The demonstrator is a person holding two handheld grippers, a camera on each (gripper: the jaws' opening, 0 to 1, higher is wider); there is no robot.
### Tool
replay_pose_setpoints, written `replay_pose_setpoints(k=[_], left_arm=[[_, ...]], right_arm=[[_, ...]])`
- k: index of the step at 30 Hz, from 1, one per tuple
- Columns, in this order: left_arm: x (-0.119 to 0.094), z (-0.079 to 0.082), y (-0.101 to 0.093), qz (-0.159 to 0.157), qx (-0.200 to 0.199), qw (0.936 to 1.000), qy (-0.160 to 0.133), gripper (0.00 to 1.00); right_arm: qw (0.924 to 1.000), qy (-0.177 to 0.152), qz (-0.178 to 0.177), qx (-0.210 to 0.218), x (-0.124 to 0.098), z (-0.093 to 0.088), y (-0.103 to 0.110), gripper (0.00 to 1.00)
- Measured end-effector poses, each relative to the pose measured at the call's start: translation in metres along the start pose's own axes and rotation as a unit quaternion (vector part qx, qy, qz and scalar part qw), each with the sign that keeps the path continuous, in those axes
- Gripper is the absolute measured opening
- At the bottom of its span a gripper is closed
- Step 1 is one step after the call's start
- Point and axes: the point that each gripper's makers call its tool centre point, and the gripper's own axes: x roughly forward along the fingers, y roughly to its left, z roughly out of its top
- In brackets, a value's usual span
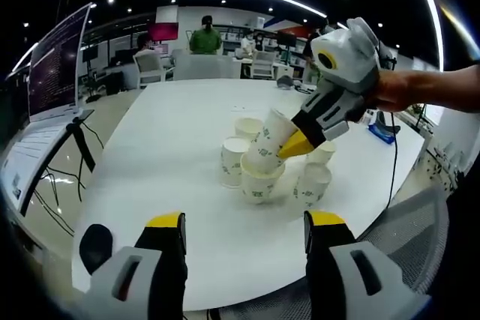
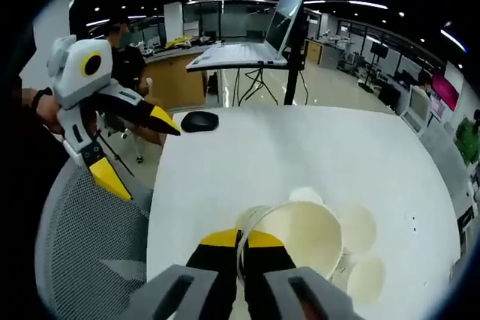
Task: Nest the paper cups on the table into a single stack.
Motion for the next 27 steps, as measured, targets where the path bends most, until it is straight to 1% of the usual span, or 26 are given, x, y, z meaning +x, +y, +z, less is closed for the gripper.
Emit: replay_pose_setpoints(k=[3, 6, 10, 19, 27], left_arm=[[0.0, 0.0, 0.0, 0.001, 0.003, 1.0, 0.0, 0.63], [0.0, 0.001, 0.0, 0.0, 0.006, 1.0, 0.0, 0.63], [0.0, 0.004, -0.001, -0.001, 0.006, 1.0, -0.001, 0.63], [0.002, 0.007, 0.002, 0.0, 0.007, 1.0, -0.004, 0.63], [0.004, 0.007, 0.004, 0.0, 0.005, 1.0, -0.005, 0.63]], right_arm=[[0.9998, 0.013, 0.0, -0.012, 0.0, -0.002, 0.001, 0.0], [0.9994, 0.025, 0.001, -0.024, 0.006, -0.004, 0.0, 0.0], [0.9989, 0.036, 0.003, -0.03, 0.008, -0.005, 0.003, 0.0], [0.9981, 0.048, 0.004, -0.039, 0.019, -0.009, 0.0, 0.0], [0.9974, 0.053, 0.004, -0.048, 0.021, -0.008, 0.0, 0.0]])
